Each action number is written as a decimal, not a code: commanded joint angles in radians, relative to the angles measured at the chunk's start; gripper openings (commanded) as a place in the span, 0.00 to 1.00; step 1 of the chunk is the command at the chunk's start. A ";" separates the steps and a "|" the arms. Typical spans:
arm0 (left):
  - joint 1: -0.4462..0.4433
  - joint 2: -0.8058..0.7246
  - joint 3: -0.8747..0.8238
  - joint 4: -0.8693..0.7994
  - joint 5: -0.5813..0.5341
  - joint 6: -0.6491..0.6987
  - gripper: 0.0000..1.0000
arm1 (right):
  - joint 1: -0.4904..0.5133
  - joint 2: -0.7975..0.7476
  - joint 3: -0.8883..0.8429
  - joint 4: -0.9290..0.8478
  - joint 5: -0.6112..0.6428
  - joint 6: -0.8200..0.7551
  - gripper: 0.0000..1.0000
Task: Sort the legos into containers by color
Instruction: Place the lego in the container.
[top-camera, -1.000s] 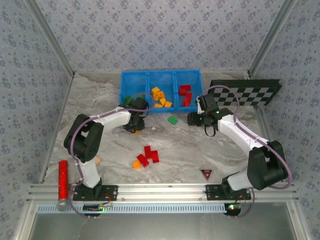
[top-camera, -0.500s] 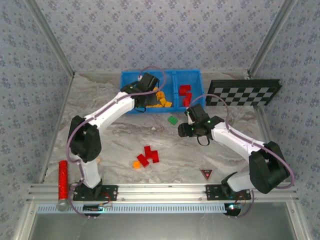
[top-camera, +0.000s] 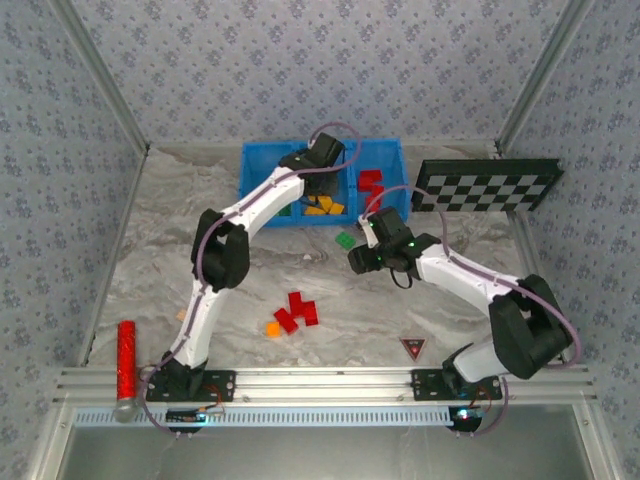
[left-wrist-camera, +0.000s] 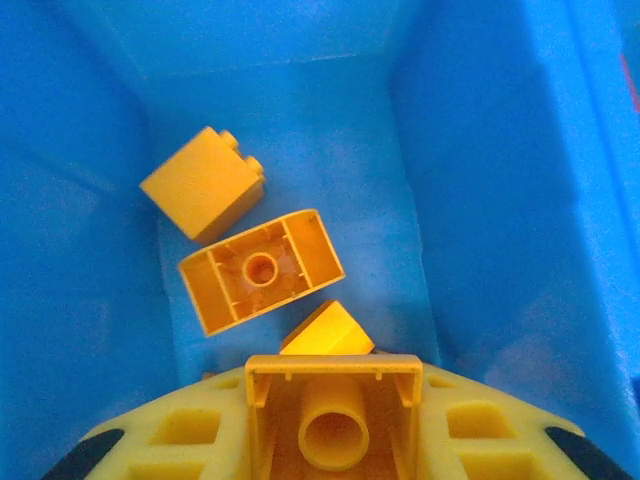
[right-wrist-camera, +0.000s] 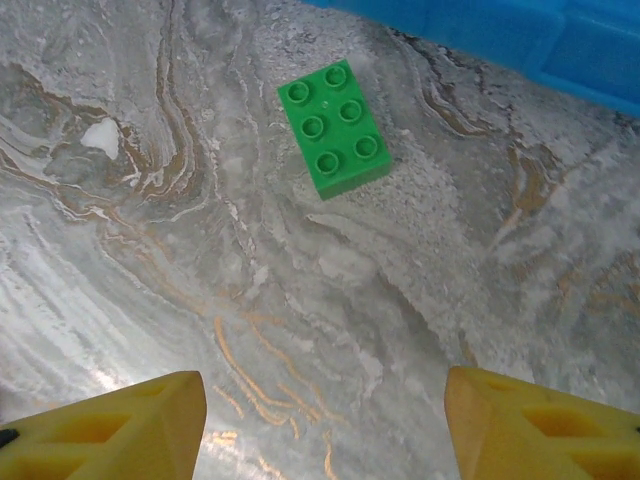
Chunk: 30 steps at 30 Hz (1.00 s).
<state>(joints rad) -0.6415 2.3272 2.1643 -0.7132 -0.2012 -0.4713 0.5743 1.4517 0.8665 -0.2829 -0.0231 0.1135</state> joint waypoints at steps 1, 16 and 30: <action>0.011 0.033 0.063 -0.051 0.024 -0.003 0.28 | 0.009 0.055 0.021 0.076 -0.008 -0.106 0.68; 0.019 0.036 0.065 -0.072 0.043 -0.007 0.50 | 0.006 0.296 0.200 0.073 0.047 -0.223 0.67; 0.018 -0.183 -0.003 -0.062 0.056 0.033 0.54 | 0.001 0.454 0.318 0.021 0.065 -0.245 0.62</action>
<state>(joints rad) -0.6239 2.2738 2.1685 -0.7647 -0.1555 -0.4656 0.5785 1.8679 1.1599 -0.2173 0.0235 -0.1223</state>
